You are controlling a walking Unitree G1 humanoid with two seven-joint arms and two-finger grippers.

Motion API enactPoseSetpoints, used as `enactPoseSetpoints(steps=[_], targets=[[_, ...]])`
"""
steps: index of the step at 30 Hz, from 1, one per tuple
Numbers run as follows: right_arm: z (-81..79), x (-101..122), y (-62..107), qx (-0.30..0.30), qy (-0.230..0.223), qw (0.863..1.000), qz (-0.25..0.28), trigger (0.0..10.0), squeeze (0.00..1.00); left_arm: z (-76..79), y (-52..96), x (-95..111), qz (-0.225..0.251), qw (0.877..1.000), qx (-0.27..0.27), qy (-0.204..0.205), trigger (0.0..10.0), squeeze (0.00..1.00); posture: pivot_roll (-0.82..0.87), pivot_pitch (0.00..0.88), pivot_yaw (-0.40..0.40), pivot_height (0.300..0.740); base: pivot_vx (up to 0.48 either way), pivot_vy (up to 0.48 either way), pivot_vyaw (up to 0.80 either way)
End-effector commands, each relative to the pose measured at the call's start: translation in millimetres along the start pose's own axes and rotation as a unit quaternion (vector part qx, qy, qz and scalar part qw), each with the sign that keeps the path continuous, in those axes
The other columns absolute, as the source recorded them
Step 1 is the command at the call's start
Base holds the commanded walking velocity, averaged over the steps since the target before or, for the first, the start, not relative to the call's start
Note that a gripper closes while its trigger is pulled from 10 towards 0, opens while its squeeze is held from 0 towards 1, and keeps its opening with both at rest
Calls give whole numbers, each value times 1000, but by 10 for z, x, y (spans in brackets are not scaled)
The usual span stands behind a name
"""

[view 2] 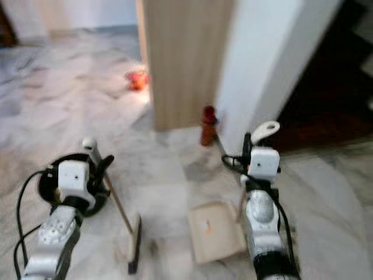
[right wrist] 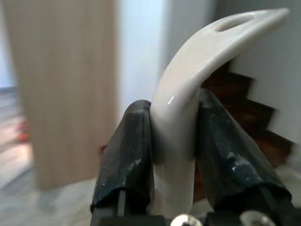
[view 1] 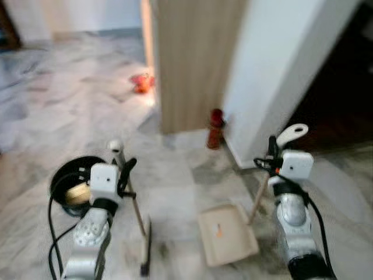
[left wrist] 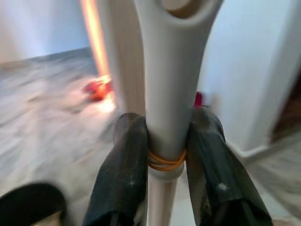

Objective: Sweep floor

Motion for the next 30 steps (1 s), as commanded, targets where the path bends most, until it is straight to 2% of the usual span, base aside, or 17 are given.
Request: enactPoseSetpoints(steps=[1,14,19,30], targets=[[-14,107,-59,2,0,1000,22,10000,0,-67,-12,105,20,1000,7,-11,10000,0,59,31,-5,740,0,0,-800],[-7,108,-61,1,1,1000,22,10000,0,-68,-20,112,21,1000,8,-16,10000,0,56,38,-8,740,0,-140,-800],[-6,111,-62,2,2,1000,22,10000,0,-68,-19,110,22,1000,10,-15,10000,0,54,39,-10,740,0,-390,-800],[-18,115,-60,3,0,1000,22,10000,0,-66,-19,111,22,1000,10,-15,10000,0,53,40,-10,740,0,0,-800]])
Point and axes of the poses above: a point about 5 cm out from each wrist's last joint towards the gripper, its own y axis pointing back from the gripper into the wrist, its own x axis along the axis of the wrist's last joint, z = x × y, the point moved 3 cm from there along -y, pointing out of the wrist towards the gripper, and after that the axes turned 3 degrees about y, right-handed, at the moved point
